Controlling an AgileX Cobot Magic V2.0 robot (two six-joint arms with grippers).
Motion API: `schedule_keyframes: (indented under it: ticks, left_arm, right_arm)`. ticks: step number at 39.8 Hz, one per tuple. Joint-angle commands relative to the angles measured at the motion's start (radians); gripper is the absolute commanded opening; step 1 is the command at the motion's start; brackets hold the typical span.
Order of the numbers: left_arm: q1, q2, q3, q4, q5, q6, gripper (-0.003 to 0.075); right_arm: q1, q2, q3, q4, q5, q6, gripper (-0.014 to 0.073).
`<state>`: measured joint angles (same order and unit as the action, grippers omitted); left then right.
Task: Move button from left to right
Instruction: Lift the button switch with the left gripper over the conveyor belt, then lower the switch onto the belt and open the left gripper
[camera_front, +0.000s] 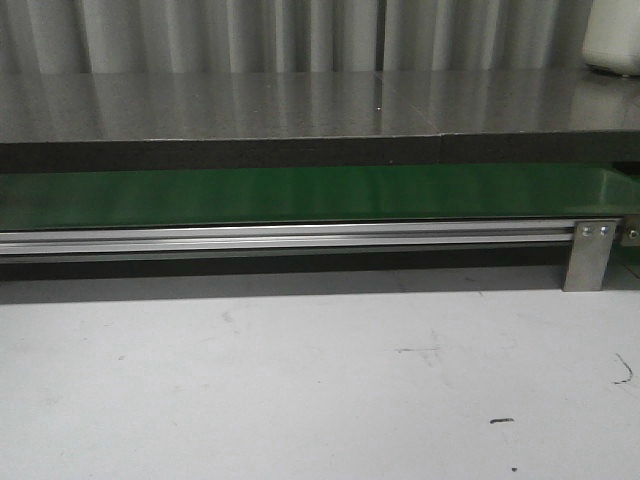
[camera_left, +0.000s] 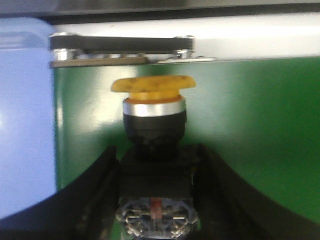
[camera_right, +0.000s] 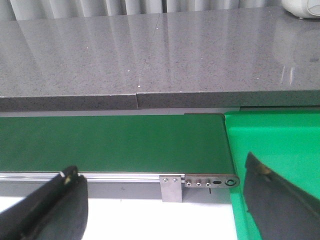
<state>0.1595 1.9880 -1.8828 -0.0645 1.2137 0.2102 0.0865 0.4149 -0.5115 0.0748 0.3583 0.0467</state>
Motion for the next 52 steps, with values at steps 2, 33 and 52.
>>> schedule_keyframes:
  ticks: [2,33,52]
  left_arm:
    - [-0.053,-0.047,-0.034,0.040,-0.016,-0.045,0.0081]
    - [-0.060,-0.005,0.134,0.053,-0.078,-0.112,0.0178]
    - [-0.078,-0.034,0.106,-0.024,-0.066,-0.059,0.0588]
  right_arm:
    - [0.000,0.013,-0.038,-0.009,-0.085,-0.004,0.0646]
    - [0.000,0.013,-0.038,-0.009,-0.085,-0.004,0.0646]
    - [0.000,0.013,-0.038,-0.009,-0.085,-0.004,0.0646]
